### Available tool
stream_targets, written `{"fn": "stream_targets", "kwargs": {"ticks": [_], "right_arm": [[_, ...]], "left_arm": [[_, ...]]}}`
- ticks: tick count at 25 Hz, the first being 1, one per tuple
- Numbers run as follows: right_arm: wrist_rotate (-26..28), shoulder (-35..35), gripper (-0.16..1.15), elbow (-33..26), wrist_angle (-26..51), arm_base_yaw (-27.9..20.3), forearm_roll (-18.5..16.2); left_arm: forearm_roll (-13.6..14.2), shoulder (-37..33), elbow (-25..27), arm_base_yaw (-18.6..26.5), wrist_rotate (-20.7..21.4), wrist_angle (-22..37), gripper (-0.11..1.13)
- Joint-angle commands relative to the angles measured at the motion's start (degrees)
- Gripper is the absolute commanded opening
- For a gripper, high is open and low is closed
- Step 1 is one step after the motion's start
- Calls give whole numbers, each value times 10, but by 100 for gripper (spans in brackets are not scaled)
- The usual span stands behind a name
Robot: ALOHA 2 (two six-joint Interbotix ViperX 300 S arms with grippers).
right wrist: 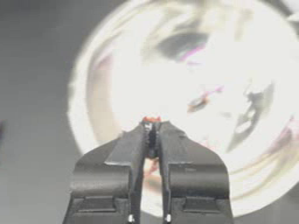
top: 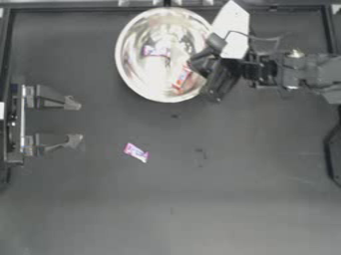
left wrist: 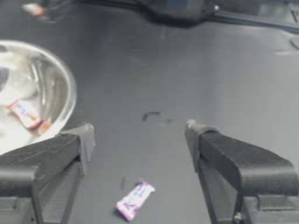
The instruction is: Put candies in bowl
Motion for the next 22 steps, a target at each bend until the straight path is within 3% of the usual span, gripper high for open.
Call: {"fn": "stream_targets", "kwargs": {"ticks": [1, 8, 17, 19, 22], "right_arm": [[-24, 40, 41, -53, -6, -19, -5], [-36, 119, 41, -104, -8, -50, -19], [-36, 163, 43, -127, -7, -59, -27], [-36, 169, 49, -128, -6, -62, -30], [-36, 176, 74, -130, -5, -63, -33]], "left_arm": [[-4, 0, -7, 1, -1, -4, 96], [-6, 2, -7, 0, -1, -4, 96], [-8, 2, -4, 1, -1, -4, 96], [-9, 3, -4, 1, -1, -4, 96], [-11, 2, -4, 1, -1, -4, 96]]}}
